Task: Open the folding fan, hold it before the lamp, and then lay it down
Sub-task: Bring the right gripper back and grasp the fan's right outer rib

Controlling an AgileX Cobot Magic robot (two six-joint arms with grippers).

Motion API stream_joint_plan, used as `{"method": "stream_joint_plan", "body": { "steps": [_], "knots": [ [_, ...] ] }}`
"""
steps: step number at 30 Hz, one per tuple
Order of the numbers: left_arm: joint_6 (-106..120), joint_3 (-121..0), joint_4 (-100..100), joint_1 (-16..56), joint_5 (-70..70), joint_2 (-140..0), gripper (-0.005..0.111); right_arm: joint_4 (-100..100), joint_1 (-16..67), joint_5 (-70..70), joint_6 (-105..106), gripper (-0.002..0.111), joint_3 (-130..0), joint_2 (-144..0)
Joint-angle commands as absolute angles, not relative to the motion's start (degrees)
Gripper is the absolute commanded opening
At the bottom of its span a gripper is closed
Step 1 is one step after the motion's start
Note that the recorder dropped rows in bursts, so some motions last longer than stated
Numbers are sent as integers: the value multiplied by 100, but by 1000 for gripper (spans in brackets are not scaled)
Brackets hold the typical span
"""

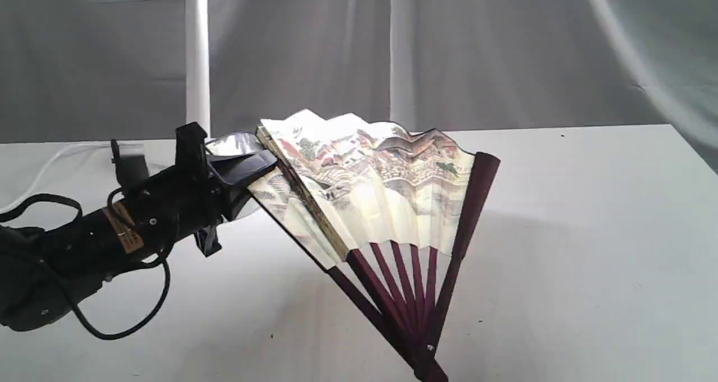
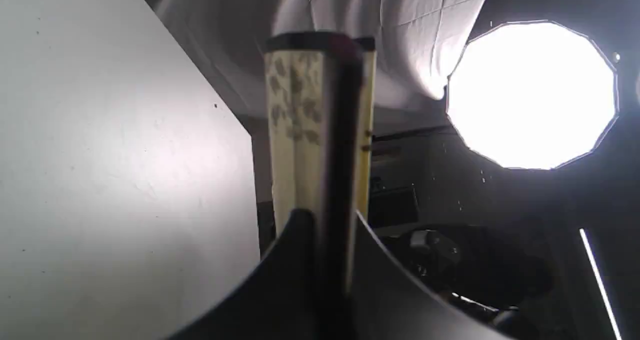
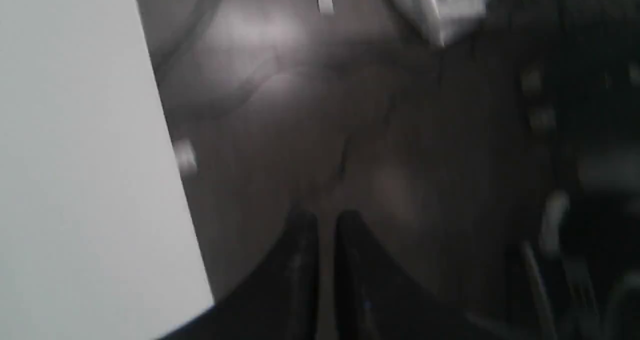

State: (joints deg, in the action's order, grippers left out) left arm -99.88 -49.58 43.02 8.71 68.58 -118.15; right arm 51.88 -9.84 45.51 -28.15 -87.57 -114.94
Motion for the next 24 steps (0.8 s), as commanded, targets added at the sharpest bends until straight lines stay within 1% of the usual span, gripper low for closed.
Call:
{"method": "stream_joint_plan", "body": {
  "steps": [1, 4, 7, 10, 11, 13, 15, 16, 17, 18, 21, 22, 24],
  "knots": [
    [-10039, -4962, 4280, 858, 6996, -11801, 0, 2575, -1076, 6996, -549, 0, -9871, -12041],
    [-10022, -4962, 4386, 858, 6996, -11801, 0, 199, -1128, 6970, 1016, 0, -10329, -12227],
    [-10024, -4962, 4399, 858, 6996, -11801, 0, -2356, -1128, 5440, 2360, 0, -9927, -11878],
    [-10024, -4962, 4386, 858, 6996, -11801, 0, -4224, -966, 3196, 4244, 0, -8784, -11201],
    [-10024, -4962, 4386, 858, 6996, -11801, 0, -4473, -864, 2705, 4732, 0, -8498, -11017],
    [-10024, -4962, 4386, 858, 6996, -11801, 0, -4856, -535, 1010, 5631, 0, -7534, -10657],
    [-10024, -4962, 4386, 858, 6996, -11801, 0, -4910, -185, -695, 5914, 0, -6731, -10487],
    [-10024, -4962, 4386, 858, 6996, -11801, 0, -4849, 68, -1653, 5881, 0, -6247, -10450],
    [-10024, -4962, 4386, 858, 6996, -11801, 0, -4758, 190, -2094, 5769, 0, -5942, -10450],
    [-10024, -4962, 4386, 858, 6996, -11801, 0, -4377, 426, -2881, 5231, 0, -5475, -10450],
    [-10024, -4962, 4386, 858, 6996, -11801, 0, -2780, 794, -4313, 2725, 0, -4399, -10450],
    [-10024, -4962, 4386, 858, 6996, -11801, 0, -1911, 835, -5000, 1696, 0, -3907, -10450],
    [-10024, -4962, 4386, 858, 6996, -11801, 0, -784, 855, -6119, 0, 0, -3275, -10494]
  ]
}}
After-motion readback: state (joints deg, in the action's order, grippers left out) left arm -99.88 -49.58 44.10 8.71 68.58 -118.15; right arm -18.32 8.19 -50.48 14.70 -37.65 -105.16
